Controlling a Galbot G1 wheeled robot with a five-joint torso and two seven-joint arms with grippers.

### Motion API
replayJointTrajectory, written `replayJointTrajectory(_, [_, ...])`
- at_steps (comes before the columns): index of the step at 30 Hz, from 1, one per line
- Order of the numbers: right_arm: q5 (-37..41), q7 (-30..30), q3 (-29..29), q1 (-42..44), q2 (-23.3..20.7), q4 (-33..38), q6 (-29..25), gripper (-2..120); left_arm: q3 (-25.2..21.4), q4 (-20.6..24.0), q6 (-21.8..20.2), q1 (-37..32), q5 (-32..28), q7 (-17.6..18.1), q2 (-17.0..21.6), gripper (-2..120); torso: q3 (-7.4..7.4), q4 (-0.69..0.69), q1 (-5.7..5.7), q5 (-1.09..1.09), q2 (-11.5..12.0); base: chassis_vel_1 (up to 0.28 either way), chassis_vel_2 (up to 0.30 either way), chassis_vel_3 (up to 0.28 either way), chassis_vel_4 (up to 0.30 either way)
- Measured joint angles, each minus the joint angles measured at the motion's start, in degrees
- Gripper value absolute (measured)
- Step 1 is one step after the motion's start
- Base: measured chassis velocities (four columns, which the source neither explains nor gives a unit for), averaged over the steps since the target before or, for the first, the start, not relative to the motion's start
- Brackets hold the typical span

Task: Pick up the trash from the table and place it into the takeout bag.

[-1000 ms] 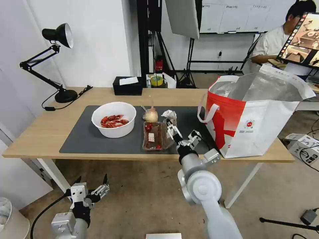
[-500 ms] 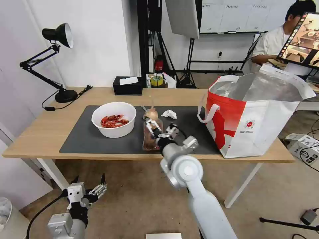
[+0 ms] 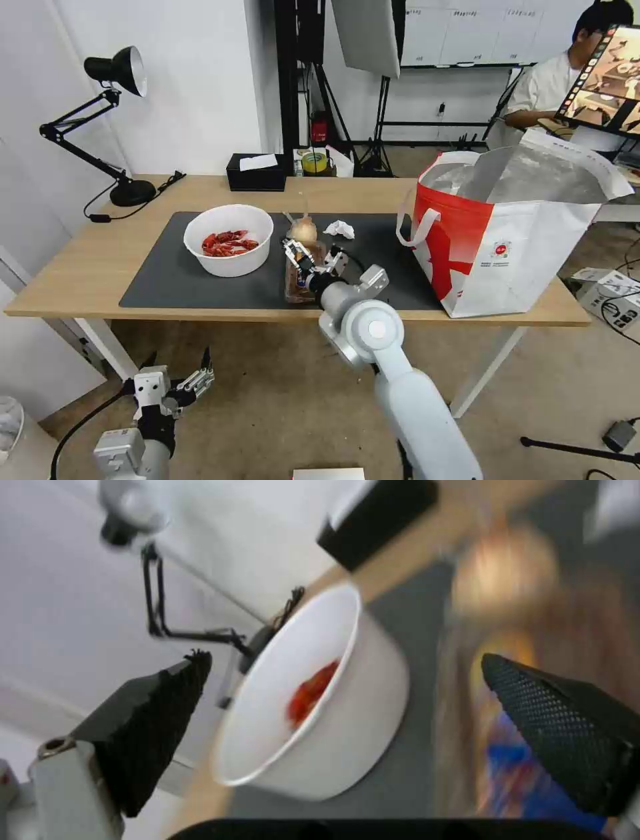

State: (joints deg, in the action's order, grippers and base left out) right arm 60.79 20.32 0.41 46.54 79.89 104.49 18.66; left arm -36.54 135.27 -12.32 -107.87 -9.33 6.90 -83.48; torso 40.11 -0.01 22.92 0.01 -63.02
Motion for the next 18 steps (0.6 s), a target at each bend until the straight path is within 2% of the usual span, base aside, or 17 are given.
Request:
replayJointTrajectory(2, [-7.35,-9.76,-1.90,-5.31,-5.67,-3.30,1.80,92,-0.20,0.14,-0.11,0.45,-0.65,-0.02,0.45,100,0.00,0.00,0.00,0.01,0.00,0.000,0.000,0.000,0.000])
replayJointTrajectory(3, [-7.35,-9.76,-1.90,-5.31,-5.67,-3.30,1.80,92,-0.20,0.14,-0.11,0.45,-0.65,-0.02,0.45,100,0.00,0.00,0.00,0.01,0.00,0.000,0.000,0.000,0.000])
replayJointTrajectory(6, [-12.26,-19.34,-5.84,-14.80,-11.72,-9.08,2.10,78,-0.55,0.24,-0.30,1.15,-1.57,-0.02,1.02,100,0.00,0.00,0.01,-0.01,0.00,0.000,0.000,0.000,0.000])
replayJointTrajectory(7, [-12.26,-19.34,-5.84,-14.80,-11.72,-9.08,2.10,78,-0.55,0.24,-0.30,1.15,-1.57,-0.02,1.02,100,0.00,0.00,0.01,-0.01,0.00,0.000,0.000,0.000,0.000])
replayJointTrajectory(9, [-13.51,-23.51,-8.16,-19.20,-13.42,-12.51,2.29,68,-0.64,0.24,-0.34,1.41,-1.91,-0.08,1.24,100,0.00,0.01,0.00,-0.02,0.00,0.000,0.000,0.000,0.000])
replayJointTrajectory(10, [-13.51,-23.51,-8.16,-19.20,-13.42,-12.51,2.29,68,-0.64,0.24,-0.34,1.41,-1.91,-0.08,1.24,100,0.00,0.01,0.00,-0.02,0.00,0.000,0.000,0.000,0.000])
replayJointTrajectory(12, [-14.75,-27.78,-10.48,-22.72,-14.10,-16.45,3.05,57,-0.70,0.24,-0.42,1.70,-2.30,-0.15,1.54,100,0.00,0.00,0.01,-0.01,0.00,0.000,0.000,0.000,0.000])
replayJointTrajectory(13, [-14.75,-27.78,-10.48,-22.72,-14.10,-16.45,3.05,57,-0.70,0.24,-0.42,1.70,-2.30,-0.15,1.54,100,0.00,0.00,0.01,-0.01,0.00,0.000,0.000,0.000,0.000])
replayJointTrajectory(15, [-16.30,-31.92,-12.42,-24.75,-14.17,-19.94,4.40,45,-0.85,0.13,-0.50,2.09,-2.87,-0.16,2.01,100,0.00,0.01,0.00,-0.01,0.00,0.000,0.000,0.000,0.000])
replayJointTrajectory(16, [-16.30,-31.92,-12.42,-24.75,-14.17,-19.94,4.40,45,-0.85,0.13,-0.50,2.09,-2.87,-0.16,2.01,100,0.00,0.01,0.00,-0.01,0.00,0.000,0.000,0.000,0.000])
replayJointTrajectory(18, [-18.61,-35.34,-13.73,-25.95,-13.98,-22.95,4.79,36,-1.01,-0.06,-0.63,2.49,-3.50,-0.20,2.59,100,0.00,0.01,0.00,-0.01,0.00,0.000,0.000,0.000,0.000])
